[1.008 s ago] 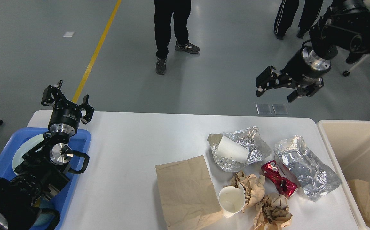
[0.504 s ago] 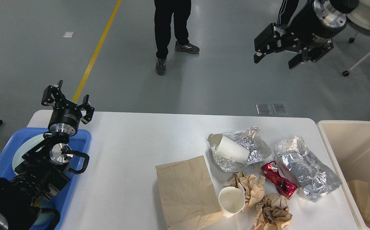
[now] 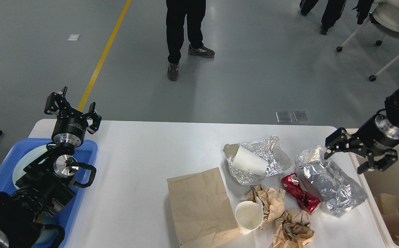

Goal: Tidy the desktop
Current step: 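Swing the right gripper up and back over the bin, then lower the right gripper onto the crumpled foil wrap and grasp it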

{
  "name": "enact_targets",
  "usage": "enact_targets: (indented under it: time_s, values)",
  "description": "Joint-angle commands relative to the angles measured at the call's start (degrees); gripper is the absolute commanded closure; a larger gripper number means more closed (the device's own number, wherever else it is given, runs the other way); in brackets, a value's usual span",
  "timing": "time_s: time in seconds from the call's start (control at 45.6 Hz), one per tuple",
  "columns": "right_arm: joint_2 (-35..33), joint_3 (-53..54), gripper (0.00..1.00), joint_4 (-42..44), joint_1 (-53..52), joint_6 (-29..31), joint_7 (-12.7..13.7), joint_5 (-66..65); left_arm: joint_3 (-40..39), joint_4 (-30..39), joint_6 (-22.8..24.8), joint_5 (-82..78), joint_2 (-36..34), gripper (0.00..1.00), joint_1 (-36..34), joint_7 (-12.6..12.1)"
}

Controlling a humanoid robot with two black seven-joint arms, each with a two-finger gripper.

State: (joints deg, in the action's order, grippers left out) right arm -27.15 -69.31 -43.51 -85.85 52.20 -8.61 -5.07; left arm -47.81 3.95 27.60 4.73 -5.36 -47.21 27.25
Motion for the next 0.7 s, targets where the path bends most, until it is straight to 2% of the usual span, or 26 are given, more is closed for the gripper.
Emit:
enact_targets:
  time_s: [0.0,0.153,0.46,0.679]
  values:
    - [-2.0,1.2,0.0,0.3,5.5,-3.8,0.0,0.1,0.0,0.0,0.0,0.0,0.0,0.04,0.0,0.0]
    - [-4.5,3.4,0.0,3.3,12.4,-9.7,0.0,0.7,0.0,0.1,0.0,0.0,0.0,0.04,0.0,0.0]
    - [-4.5,7.7,0.0,9.2,22.2,-10.7,0.0,6.5,0.0,0.0,0.0,0.0,0.0,0.04,0.0,0.0]
    - [-3.7,13.2,0.0,12.1,28.8,-16.3,0.0,7.6,0.0,0.0,0.0,0.1,0.0,0.04,0.1,0.0]
